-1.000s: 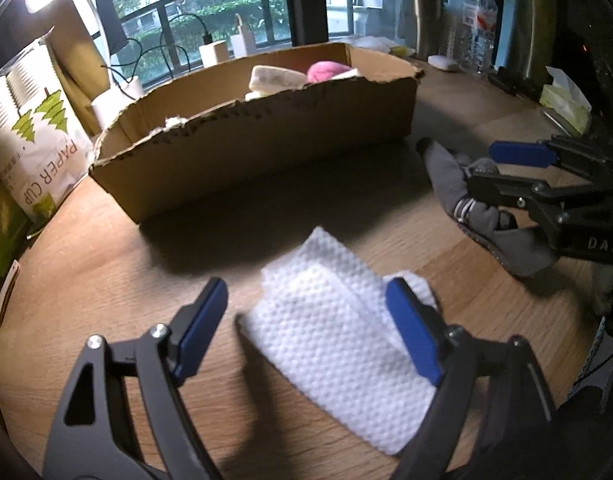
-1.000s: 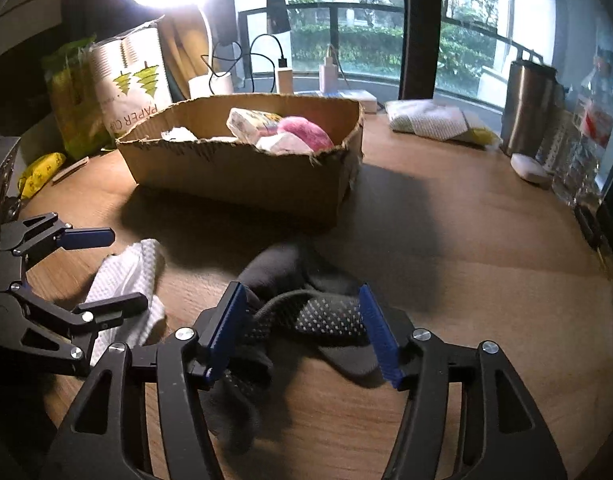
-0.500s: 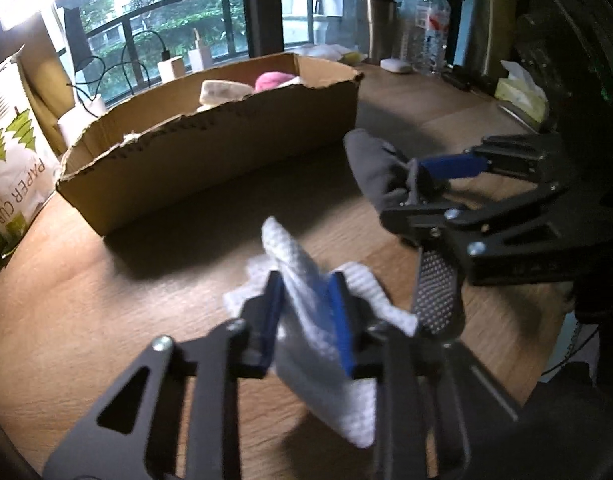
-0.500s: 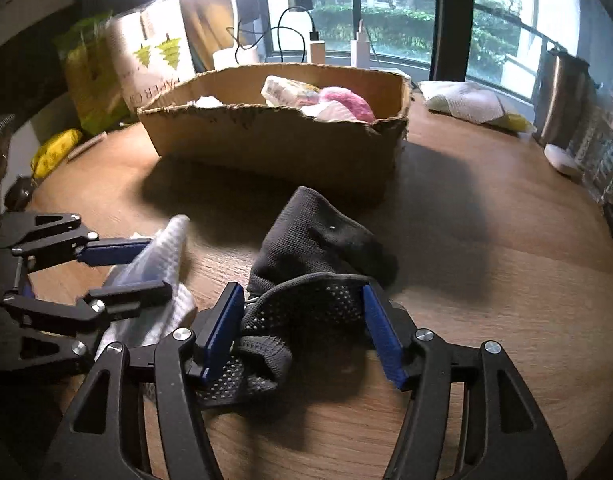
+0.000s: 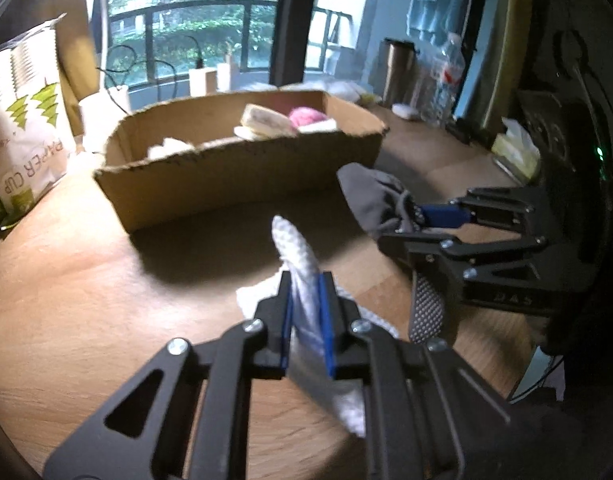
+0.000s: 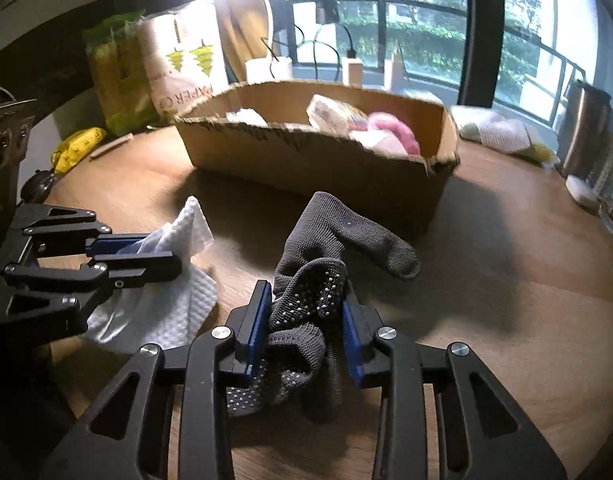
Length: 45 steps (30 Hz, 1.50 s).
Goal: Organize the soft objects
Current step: 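Carry the glove and waffle cloth over the cardboard box with both grippers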
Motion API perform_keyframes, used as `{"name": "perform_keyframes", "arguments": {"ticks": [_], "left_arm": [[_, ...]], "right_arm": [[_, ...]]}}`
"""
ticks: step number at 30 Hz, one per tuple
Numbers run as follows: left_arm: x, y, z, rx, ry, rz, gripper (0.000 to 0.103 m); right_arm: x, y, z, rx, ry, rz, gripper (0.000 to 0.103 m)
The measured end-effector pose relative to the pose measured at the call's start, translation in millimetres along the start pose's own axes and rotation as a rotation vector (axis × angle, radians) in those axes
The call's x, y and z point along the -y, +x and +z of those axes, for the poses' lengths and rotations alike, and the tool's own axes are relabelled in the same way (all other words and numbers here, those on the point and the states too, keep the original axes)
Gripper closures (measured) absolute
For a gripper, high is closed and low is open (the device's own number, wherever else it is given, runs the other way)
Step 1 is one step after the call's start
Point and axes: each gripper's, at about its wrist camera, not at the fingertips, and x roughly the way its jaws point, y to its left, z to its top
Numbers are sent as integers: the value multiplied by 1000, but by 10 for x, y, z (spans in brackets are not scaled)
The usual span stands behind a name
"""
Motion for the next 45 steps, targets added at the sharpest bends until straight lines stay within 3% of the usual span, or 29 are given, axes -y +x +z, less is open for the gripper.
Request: {"name": "perform_keyframes", "arguments": {"ticks": [8, 30, 45], "left_arm": [[-321, -218, 188, 99, -69, 41, 91], [-701, -506, 684, 282, -39, 146, 91], [-869, -288, 1112, 342, -30, 134, 91]], "right_arm": [[-83, -106, 316, 79, -29, 25, 68], [-224, -128, 892, 203, -124, 41, 68], [-206, -36, 1249, 264, -153, 38, 68]]}}
